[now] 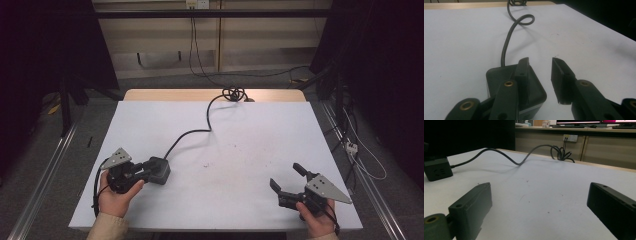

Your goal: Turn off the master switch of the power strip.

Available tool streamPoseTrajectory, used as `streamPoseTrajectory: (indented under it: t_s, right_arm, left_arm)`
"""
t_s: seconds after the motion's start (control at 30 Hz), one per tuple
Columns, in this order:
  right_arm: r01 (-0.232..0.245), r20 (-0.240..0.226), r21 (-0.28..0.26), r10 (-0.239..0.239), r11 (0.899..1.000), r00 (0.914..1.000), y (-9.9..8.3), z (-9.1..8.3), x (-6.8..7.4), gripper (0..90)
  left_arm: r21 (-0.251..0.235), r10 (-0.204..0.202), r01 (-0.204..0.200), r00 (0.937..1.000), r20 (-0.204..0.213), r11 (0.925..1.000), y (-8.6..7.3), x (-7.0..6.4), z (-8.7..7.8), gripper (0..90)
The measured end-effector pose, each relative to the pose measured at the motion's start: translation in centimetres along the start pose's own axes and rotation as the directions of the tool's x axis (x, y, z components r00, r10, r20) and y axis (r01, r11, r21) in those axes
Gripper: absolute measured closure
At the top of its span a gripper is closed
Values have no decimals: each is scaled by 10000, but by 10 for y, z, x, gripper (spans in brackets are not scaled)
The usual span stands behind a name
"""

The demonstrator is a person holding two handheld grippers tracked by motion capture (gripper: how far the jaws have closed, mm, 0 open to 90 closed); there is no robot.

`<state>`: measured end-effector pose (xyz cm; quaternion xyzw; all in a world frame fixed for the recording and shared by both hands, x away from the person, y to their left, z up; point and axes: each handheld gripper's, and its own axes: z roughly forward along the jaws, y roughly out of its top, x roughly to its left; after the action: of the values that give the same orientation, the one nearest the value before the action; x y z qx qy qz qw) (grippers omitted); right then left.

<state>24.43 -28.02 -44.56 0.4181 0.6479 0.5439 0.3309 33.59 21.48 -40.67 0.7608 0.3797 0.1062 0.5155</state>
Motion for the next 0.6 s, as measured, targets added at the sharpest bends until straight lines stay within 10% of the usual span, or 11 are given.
streamPoseTrajectory:
  t_s: [0.6]
  right_arm:
    - [33, -101, -5, -34, 10000, 9999, 1, 5, 1, 52]
  left_arm:
    - [-142, 128, -126, 9999, 81, 9998, 0, 1, 0, 502]
